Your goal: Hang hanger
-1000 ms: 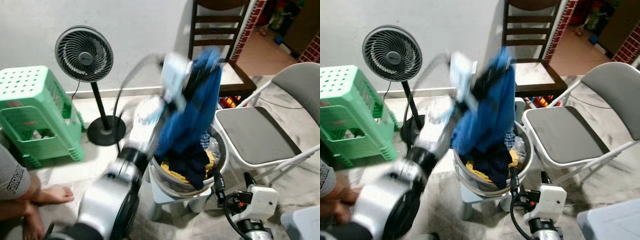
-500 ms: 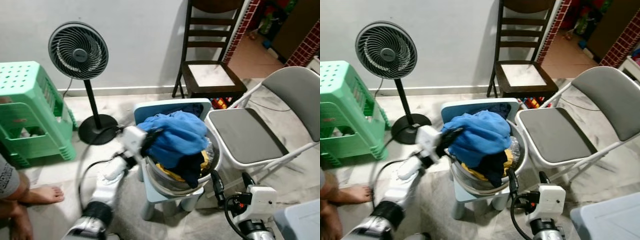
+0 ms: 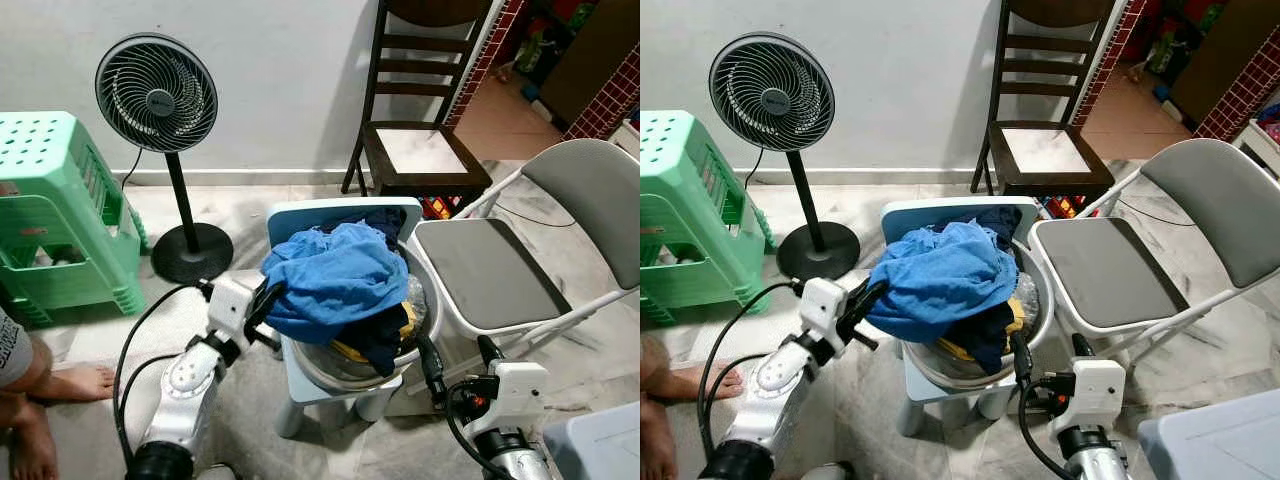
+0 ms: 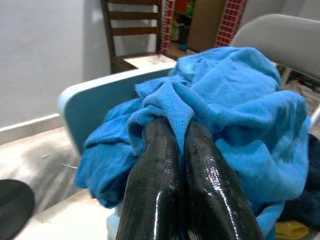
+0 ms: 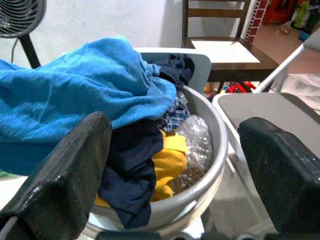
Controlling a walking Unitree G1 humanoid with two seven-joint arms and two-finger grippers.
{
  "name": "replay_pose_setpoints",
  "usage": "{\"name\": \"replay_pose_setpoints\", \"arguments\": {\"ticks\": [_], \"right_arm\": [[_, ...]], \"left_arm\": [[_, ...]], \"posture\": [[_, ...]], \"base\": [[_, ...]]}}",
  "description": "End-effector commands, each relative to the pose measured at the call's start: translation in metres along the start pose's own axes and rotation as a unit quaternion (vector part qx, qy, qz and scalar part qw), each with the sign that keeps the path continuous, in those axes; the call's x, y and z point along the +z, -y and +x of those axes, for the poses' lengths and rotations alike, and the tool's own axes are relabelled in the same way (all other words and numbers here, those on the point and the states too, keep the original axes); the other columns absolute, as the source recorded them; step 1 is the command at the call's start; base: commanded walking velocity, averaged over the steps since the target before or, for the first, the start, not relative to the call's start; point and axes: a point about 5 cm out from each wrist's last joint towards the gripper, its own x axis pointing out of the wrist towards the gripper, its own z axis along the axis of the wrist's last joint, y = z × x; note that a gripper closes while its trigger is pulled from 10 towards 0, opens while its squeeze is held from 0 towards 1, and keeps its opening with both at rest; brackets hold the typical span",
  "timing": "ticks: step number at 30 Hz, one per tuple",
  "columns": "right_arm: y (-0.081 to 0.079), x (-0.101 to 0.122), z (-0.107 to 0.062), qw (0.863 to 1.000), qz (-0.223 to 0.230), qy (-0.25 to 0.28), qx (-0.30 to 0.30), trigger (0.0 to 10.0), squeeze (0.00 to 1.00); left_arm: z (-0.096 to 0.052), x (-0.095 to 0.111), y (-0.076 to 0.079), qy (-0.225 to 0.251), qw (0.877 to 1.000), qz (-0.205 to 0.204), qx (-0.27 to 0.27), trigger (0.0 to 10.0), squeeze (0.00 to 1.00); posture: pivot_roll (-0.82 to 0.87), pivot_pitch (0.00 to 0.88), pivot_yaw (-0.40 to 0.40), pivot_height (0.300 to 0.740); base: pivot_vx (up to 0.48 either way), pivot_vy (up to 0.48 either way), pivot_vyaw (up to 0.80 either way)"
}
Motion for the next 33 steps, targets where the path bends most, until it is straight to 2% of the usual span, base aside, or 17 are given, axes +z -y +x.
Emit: {"name": "replay_pose_setpoints", "arguments": {"ticks": [1, 3, 5, 6, 7, 15, 16, 17, 19, 24, 27, 28, 29, 30, 31, 32, 33], "right_arm": [[0.005, -0.004, -0.004, 1.0, 0.001, -0.011, -0.011, 10.0, 0.0], [0.005, -0.006, -0.006, 1.0, 0.002, -0.015, -0.013, 10.0, 0.0], [0.005, -0.008, -0.006, 1.0, 0.003, -0.021, -0.015, 10.0, 0.0], [0.005, -0.008, -0.006, 1.0, 0.003, -0.021, -0.015, 10.0, 0.0], [0.005, -0.009, -0.007, 1.0, 0.005, -0.022, -0.017, 10.0, 0.0], [0.005, -0.011, -0.006, 0.999, 0.003, -0.028, -0.018, 10.0, 0.0], [0.005, -0.011, -0.006, 0.999, 0.003, -0.028, -0.017, 10.0, 0.0], [0.005, -0.011, -0.006, 0.999, 0.004, -0.028, -0.017, 10.0, 0.0], [0.005, -0.011, -0.006, 0.999, 0.004, -0.028, -0.017, 10.0, 0.0], [0.005, -0.012, -0.007, 0.999, 0.005, -0.03, -0.019, 10.0, 0.0], [0.005, -0.012, -0.008, 0.999, 0.005, -0.029, -0.019, 10.0, 0.0], [0.005, -0.012, -0.008, 0.999, 0.005, -0.029, -0.02, 10.0, 0.0], [0.005, -0.012, -0.008, 0.999, 0.005, -0.029, -0.021, 10.0, 0.0], [0.006, -0.012, -0.008, 0.999, 0.005, -0.028, -0.022, 10.0, 0.0], [0.006, -0.012, -0.008, 0.999, 0.005, -0.028, -0.022, 10.0, 0.0], [0.006, -0.012, -0.008, 0.999, 0.005, -0.029, -0.023, 10.0, 0.0], [0.006, -0.012, -0.009, 0.999, 0.005, -0.028, -0.025, 10.0, 0.0]], "left_arm": [[0.001, -0.001, 0.006, -0.017, 1.0, 0.004, -0.014, 0.0, 0.0], [-0.002, -0.007, 0.006, -0.053, 0.998, 0.012, -0.012, 0.0, 0.0], [-0.005, -0.017, 0.003, -0.094, 0.996, -0.001, 0.005, 0.0, 0.0], [-0.005, -0.017, 0.003, -0.094, 0.996, -0.001, 0.005, 0.0, 0.0], [-0.009, -0.025, 0.0, -0.121, 0.992, -0.006, 0.02, 0.0, 0.0], [-0.012, -0.03, -0.009, -0.16, 0.986, -0.011, 0.052, 0.0, 0.0], [-0.012, -0.03, -0.011, -0.168, 0.984, -0.003, 0.056, 2.9, 0.0], [-0.013, -0.028, -0.016, -0.176, 0.982, 0.008, 0.064, 10.0, 0.0], [-0.013, -0.028, -0.016, -0.176, 0.982, 0.008, 0.064, 10.0, 0.0], [-0.008, -0.015, -0.037, -0.163, 0.978, 0.037, 0.124, 10.0, 0.0], [-0.009, -0.015, -0.042, -0.172, 0.975, 0.041, 0.133, 10.0, 0.0], [-0.013, -0.019, -0.046, -0.188, 0.972, 0.032, 0.138, 4.2, 0.0], [-0.015, -0.021, -0.048, -0.195, 0.97, 0.025, 0.141, 4.0, 0.0], [-0.015, -0.022, -0.05, -0.194, 0.969, 0.021, 0.149, 9.5, 0.0], [-0.015, -0.021, -0.051, -0.191, 0.97, 0.023, 0.152, 9.5, 0.0], [-0.014, -0.02, -0.053, -0.188, 0.969, 0.022, 0.16, 10.0, 0.0], [-0.009, -0.015, -0.055, -0.176, 0.97, 0.011, 0.168, 10.0, 0.38]], "posture": [[0.09, 0.126, -0.148, 0.74], [0.08, 0.124, -0.143, 0.74], [0.08, 0.12, -0.136, 0.74], [0.08, 0.12, -0.136, 0.74], [0.08, 0.119, -0.132, 0.74], [0.09, 0.122, -0.133, 0.74], [0.09, 0.122, -0.135, 0.74], [0.09, 0.123, -0.134, 0.74], [0.09, 0.123, -0.134, 0.74], [0.09, 0.13, -0.136, 0.74], [0.09, 0.132, -0.134, 0.74], [0.09, 0.133, -0.133, 0.74], [0.09, 0.133, -0.133, 0.74], [0.09, 0.134, -0.131, 0.74], [0.09, 0.133, -0.132, 0.74], [0.09, 0.134, -0.131, 0.74], [0.09, 0.136, -0.132, 0.74]], "base": [[0.0, 0.0, 0.0], [0.0, 0.0, 0.0], [0.0, 0.0, 0.0], [0.0, 0.0, 0.0], [0.0, 0.0, 0.0], [0.0, 0.0, 0.0], [0.0, 0.0, 0.0], [0.0, 0.0, 0.0], [0.0, 0.0, 0.0], [0.0, 0.0, 0.0], [0.0, 0.0, 0.0], [0.0, 0.0, 0.0], [0.0, 0.0, 0.0], [0.0, 0.0, 0.0], [0.0, 0.0, 0.0], [0.0, 0.0, 0.0], [0.0, 0.0, 0.0]]}}
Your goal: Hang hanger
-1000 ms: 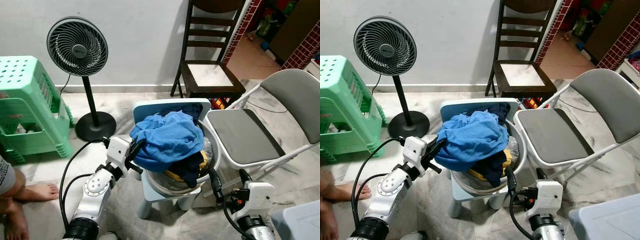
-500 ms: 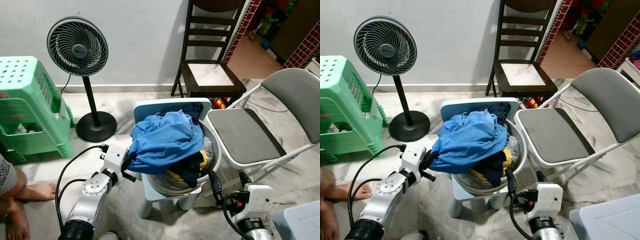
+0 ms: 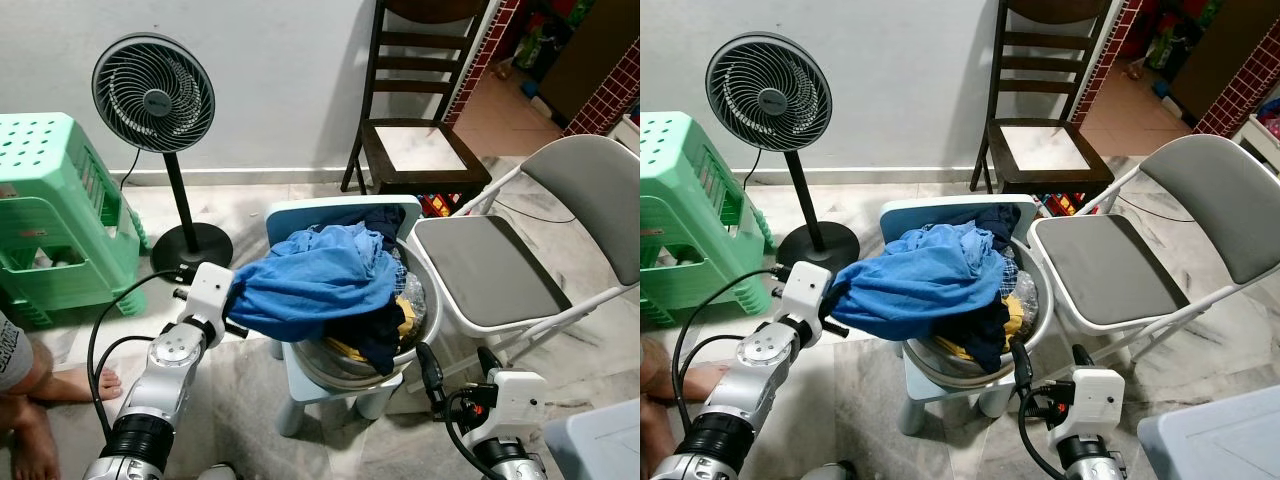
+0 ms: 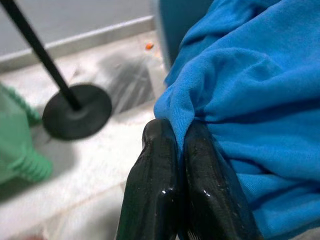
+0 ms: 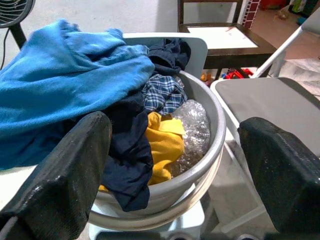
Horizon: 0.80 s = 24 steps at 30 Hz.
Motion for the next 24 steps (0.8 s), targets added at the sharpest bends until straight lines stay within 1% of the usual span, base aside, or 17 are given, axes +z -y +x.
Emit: {"name": "replay_pose_setpoints", "arguments": {"ticks": [1, 2, 3, 4, 5, 7, 9, 14, 17, 19, 24], "right_arm": [[0.007, -0.004, -0.004, 1.0, -0.002, -0.011, -0.016, 10.0, 0.0], [0.006, -0.004, -0.005, 1.0, -0.002, -0.011, -0.017, 10.0, 0.0], [0.006, -0.005, -0.005, 1.0, -0.002, -0.011, -0.016, 10.0, 0.0], [0.006, -0.005, -0.005, 1.0, -0.002, -0.011, -0.016, 10.0, 0.0], [0.005, -0.005, -0.005, 1.0, -0.002, -0.012, -0.015, 10.0, 0.0], [0.005, -0.005, -0.005, 1.0, -0.002, -0.011, -0.015, 10.0, 0.0], [0.006, -0.004, -0.006, 1.0, -0.002, -0.011, -0.016, 10.0, 0.0], [0.007, -0.004, -0.008, 1.0, -0.004, -0.01, -0.021, 10.0, 0.0], [0.007, -0.004, -0.008, 1.0, -0.004, -0.011, -0.022, 10.0, 0.0], [0.007, -0.004, -0.009, 1.0, -0.004, -0.011, -0.023, 10.0, 0.0], [0.006, -0.005, -0.01, 1.0, -0.004, -0.013, -0.025, 10.0, 0.0]], "left_arm": [[0.006, 0.014, -0.001, 0.022, 1.0, -0.013, 0.01, 10.0, 0.45], [0.008, 0.019, -0.002, 0.032, 0.999, -0.01, 0.014, 10.0, 0.45], [0.01, 0.022, -0.003, 0.039, 0.999, -0.01, 0.017, 10.0, 0.52], [0.012, 0.027, -0.003, 0.047, 0.999, -0.014, 0.018, 10.0, 0.71], [0.015, 0.036, -0.005, 0.061, 0.998, -0.016, 0.026, 10.0, 1.0], [0.018, 0.041, -0.005, 0.066, 0.997, -0.012, 0.024, 10.0, 1.0], [0.022, 0.047, -0.01, 0.067, 0.997, -0.015, 0.038, 10.0, 1.0], [0.027, 0.053, -0.013, 0.073, 0.996, -0.021, 0.042, 10.0, 1.0], [0.027, 0.053, -0.013, 0.071, 0.996, -0.02, 0.044, 10.0, 1.0], [0.028, 0.05, -0.013, 0.062, 0.997, -0.027, 0.048, 10.0, 1.0], [0.03, 0.052, -0.014, 0.063, 0.996, -0.03, 0.049, 10.0, 1.0]], "posture": [[0.09, 0.135, -0.133, 0.74], [0.08, 0.135, -0.133, 0.74], [0.08, 0.135, -0.133, 0.74], [0.08, 0.136, -0.135, 0.74], [0.08, 0.136, -0.134, 0.74], [0.08, 0.137, -0.135, 0.74], [0.07, 0.138, -0.135, 0.74], [0.07, 0.139, -0.133, 0.74], [0.07, 0.14, -0.132, 0.74], [0.07, 0.142, -0.131, 0.74], [0.07, 0.144, -0.131, 0.74]], "base": [[0.0, 0.0, 0.0], [0.0, 0.0, 0.0], [0.0, 0.0, 0.0], [0.0, 0.0, 0.0], [0.0, 0.0, 0.0], [0.0, 0.0, 0.0], [0.0, 0.0, 0.0], [0.0, 0.0, 0.0], [0.0, 0.0, 0.0], [0.0, 0.0, 0.0], [0.0, 0.0, 0.0]]}}
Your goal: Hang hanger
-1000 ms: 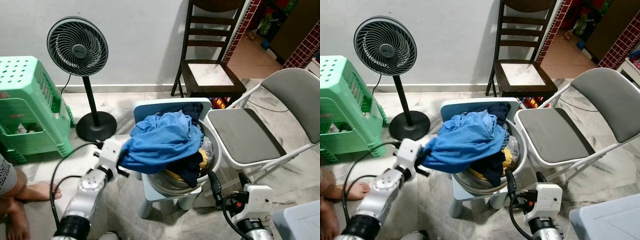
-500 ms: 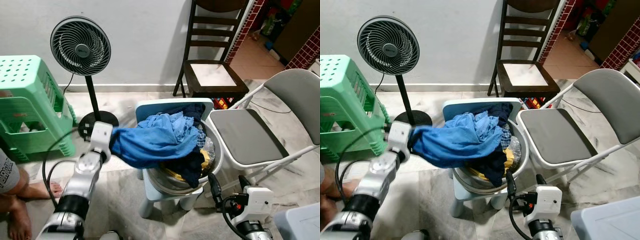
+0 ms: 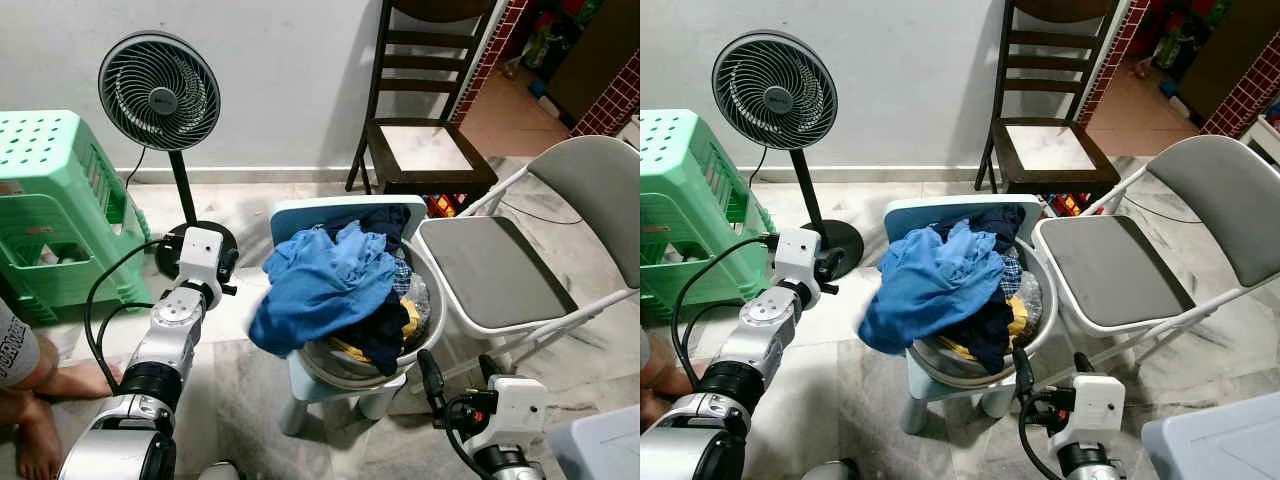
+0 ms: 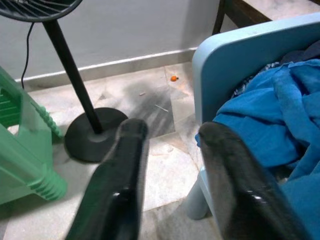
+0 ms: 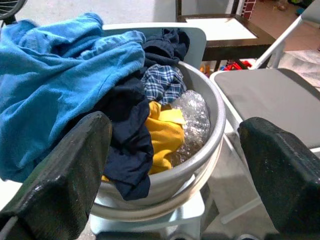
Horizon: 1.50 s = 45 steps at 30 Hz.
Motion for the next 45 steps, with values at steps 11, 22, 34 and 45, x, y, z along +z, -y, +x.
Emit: {"name": "replay_pose_setpoints", "arguments": {"ticks": [11, 22, 34, 45], "right_arm": [[0.006, 0.001, -0.003, 1.0, -0.008, 0.001, -0.011, 10.0, 0.0], [0.007, 0.001, -0.002, 1.0, -0.011, 0.002, -0.015, 10.0, 0.0], [0.006, 0.002, -0.003, 1.0, -0.012, 0.006, -0.019, 10.0, 0.0], [0.007, 0.003, -0.006, 0.999, -0.016, 0.008, -0.029, 10.0, 0.0]], "left_arm": [[0.005, 0.012, 0.007, 0.022, 1.0, -0.005, -0.016, 10.0, 1.0], [0.0, 0.037, 0.052, 0.099, 0.987, -0.035, -0.121, 10.0, 1.0], [0.009, 0.036, 0.049, 0.062, 0.987, -0.047, -0.141, 10.0, 1.0], [0.017, 0.046, 0.063, 0.043, 0.979, -0.068, -0.188, 10.0, 1.0]], "posture": [[0.06, 0.147, -0.134, 0.74], [0.07, 0.146, -0.13, 0.74], [0.06, 0.153, -0.127, 0.74], [0.04, 0.145, -0.119, 0.74]], "base": [[0.0, 0.0, 0.0], [0.0, 0.0, 0.0], [0.0, 0.0, 0.0], [0.0, 0.0, 0.0]]}}
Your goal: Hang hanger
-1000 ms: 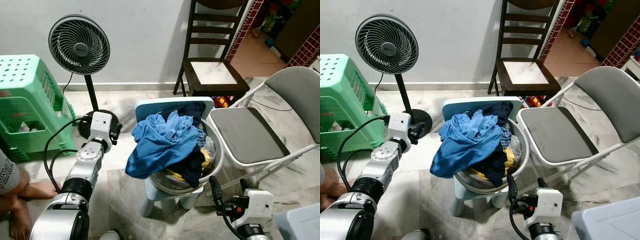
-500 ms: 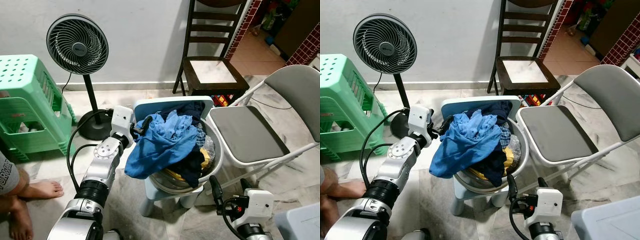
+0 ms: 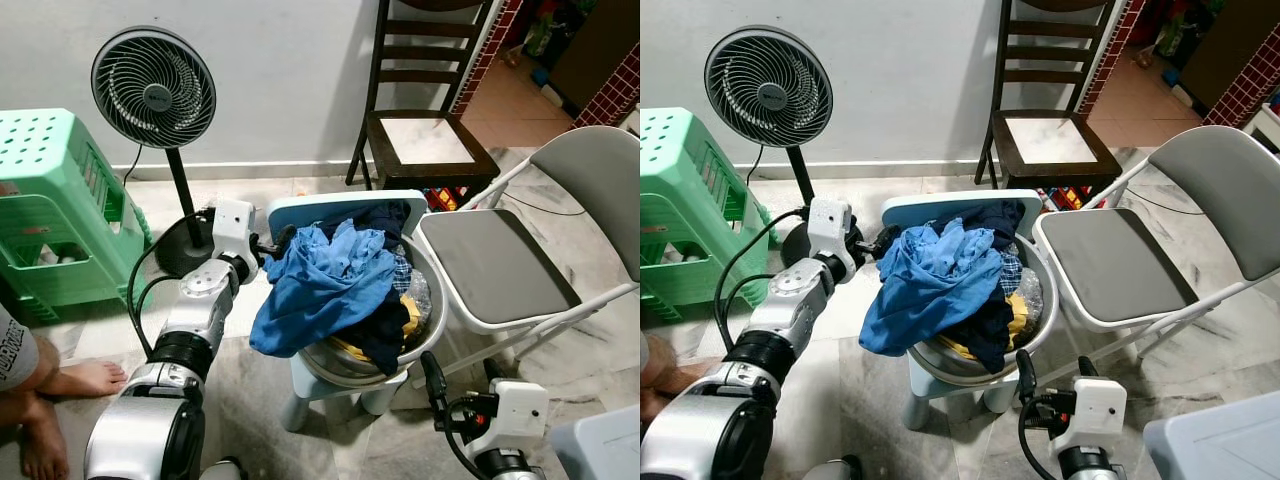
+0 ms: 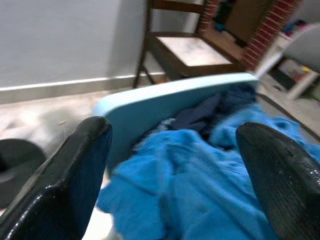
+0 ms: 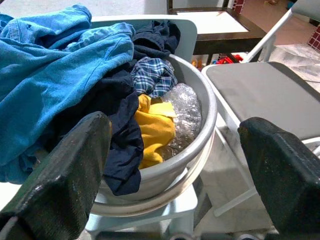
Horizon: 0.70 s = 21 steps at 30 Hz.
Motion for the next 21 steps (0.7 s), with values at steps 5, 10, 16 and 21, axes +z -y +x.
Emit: {"name": "replay_pose_setpoints", "arguments": {"ticks": [5, 10, 16, 21], "right_arm": [[0.007, 0.003, -0.003, 1.0, -0.006, 0.009, -0.018, 10.0, 0.0], [0.005, 0.004, -0.004, 1.0, -0.005, 0.01, -0.018, 10.0, 0.0], [0.007, 0.004, -0.005, 1.0, -0.007, 0.01, -0.021, 10.0, 0.0], [0.008, 0.004, -0.006, 1.0, -0.008, 0.009, -0.026, 10.0, 0.0]], "left_arm": [[0.003, -0.015, 0.02, -0.037, 0.998, -0.002, -0.056, 10.0, 1.0], [0.008, -0.018, 0.031, -0.05, 0.996, -0.022, -0.064, 10.0, 0.45], [0.011, -0.016, 0.03, -0.053, 0.996, -0.058, -0.047, 0.0, 0.0], [0.01, -0.018, 0.028, -0.058, 0.996, -0.058, -0.041, 0.0, 0.0]], "posture": [[0.04, 0.144, -0.115, 0.74], [0.03, 0.143, -0.116, 0.74], [0.02, 0.145, -0.115, 0.74], [0.02, 0.145, -0.112, 0.74]], "base": [[0.0, 0.0, 0.0], [0.0, 0.0, 0.0], [0.0, 0.0, 0.0], [0.0, 0.0, 0.0]]}}
